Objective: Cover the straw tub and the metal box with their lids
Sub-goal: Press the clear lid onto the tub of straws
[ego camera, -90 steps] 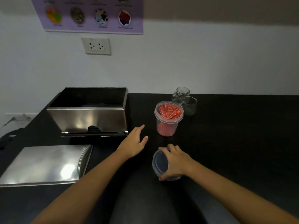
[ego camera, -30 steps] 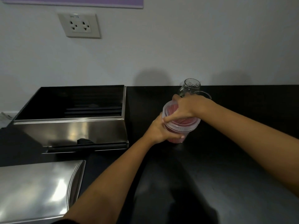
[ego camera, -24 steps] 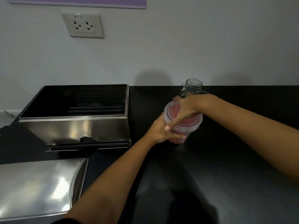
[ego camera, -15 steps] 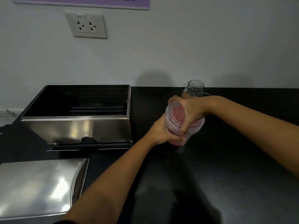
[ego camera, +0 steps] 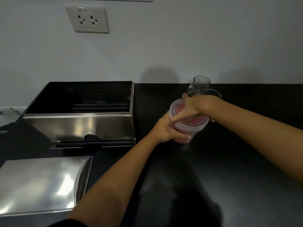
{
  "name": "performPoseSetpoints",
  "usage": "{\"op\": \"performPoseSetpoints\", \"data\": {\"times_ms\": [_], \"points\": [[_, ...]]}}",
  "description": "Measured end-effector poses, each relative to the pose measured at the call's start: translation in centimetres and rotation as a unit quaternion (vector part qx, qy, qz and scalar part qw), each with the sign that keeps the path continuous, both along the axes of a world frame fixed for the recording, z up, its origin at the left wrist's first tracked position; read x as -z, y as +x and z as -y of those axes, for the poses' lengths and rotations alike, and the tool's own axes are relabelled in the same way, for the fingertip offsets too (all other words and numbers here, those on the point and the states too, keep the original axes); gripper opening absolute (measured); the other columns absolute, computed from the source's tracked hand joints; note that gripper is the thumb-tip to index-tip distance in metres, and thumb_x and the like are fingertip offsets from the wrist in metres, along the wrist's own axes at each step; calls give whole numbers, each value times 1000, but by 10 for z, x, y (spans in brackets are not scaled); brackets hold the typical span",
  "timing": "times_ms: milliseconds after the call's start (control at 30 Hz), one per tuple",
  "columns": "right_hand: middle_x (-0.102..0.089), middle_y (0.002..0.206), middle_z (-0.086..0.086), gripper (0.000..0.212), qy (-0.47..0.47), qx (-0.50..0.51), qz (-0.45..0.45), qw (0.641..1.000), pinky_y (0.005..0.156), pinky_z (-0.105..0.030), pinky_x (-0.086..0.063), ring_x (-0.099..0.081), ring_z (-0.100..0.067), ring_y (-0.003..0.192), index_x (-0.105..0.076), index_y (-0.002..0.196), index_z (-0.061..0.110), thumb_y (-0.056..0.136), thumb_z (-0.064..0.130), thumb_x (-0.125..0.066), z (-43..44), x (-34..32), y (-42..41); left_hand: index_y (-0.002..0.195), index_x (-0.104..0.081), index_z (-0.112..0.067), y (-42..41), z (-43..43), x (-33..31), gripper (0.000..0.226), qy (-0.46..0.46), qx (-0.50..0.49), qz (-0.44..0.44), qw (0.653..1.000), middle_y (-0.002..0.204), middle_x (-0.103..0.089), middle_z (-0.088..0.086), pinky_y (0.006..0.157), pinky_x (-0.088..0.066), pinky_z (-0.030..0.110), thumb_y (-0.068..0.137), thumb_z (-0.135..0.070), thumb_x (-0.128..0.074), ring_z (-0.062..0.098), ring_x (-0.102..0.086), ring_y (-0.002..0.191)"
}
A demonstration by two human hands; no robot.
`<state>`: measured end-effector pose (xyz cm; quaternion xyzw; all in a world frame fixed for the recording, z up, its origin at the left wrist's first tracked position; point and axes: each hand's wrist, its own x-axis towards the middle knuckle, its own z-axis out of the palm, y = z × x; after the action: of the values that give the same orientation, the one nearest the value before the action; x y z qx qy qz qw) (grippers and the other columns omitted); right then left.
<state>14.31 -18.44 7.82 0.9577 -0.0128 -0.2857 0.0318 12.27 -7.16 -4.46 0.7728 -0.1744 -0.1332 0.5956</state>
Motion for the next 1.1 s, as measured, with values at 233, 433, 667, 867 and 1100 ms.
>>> {"op": "performPoseSetpoints", "data": {"times_ms": [233, 433, 667, 867, 1100], "points": [[-33, 145, -17, 108, -78, 14, 15, 997, 102, -47, -34, -38, -38, 128, -21, 141, 11, 64, 85, -33, -9, -7, 5, 130, -44, -22, 0, 2, -3, 89, 37, 2, 19, 999, 125, -58, -5, 98, -44, 24, 52, -28, -87, 4, -53, 114], [-19, 146, -11, 112, 10, -110, -72, 991, 95, -52, -43, -30, -37, 130, -10, 139, 40, 50, 62, -73, 0, -21, 6, 135, -35, -24, 0, 1, -4, 100, 22, 2, 18, 1000, 128, -54, -9, 88, -42, 8, 51, -25, -88, 1, -51, 115], [-32, 139, -16, 102, 26, -57, -24, 998, 61, -38, -47, -47, -29, 86, -18, 137, 29, 56, 70, -63, 3, -11, 7, 133, -37, -26, 0, -1, -2, 93, 26, 17, 5, 999, 122, -55, -11, 91, -41, 10, 54, -25, -87, -3, -52, 112], [-16, 145, -11, 115, 83, -144, -4, 986, 100, -47, -34, -29, -36, 131, 0, 138, 44, 47, 76, -64, 30, 2, -4, 131, -40, -23, 1, -3, -4, 90, 18, 19, -7, 1000, 121, -56, -8, 96, -45, 22, 53, -22, -85, 3, -53, 112], [-38, 134, -14, 112, 77, -237, 210, 945, 93, -44, -41, -42, -31, 119, -1, 141, 29, 54, 85, -43, 49, 29, -23, 123, -46, -28, -6, 2, -2, 89, -9, -24, -21, 999, 110, -60, -12, 87, -48, 15, 43, -24, -83, -1, -57, 105]]}}
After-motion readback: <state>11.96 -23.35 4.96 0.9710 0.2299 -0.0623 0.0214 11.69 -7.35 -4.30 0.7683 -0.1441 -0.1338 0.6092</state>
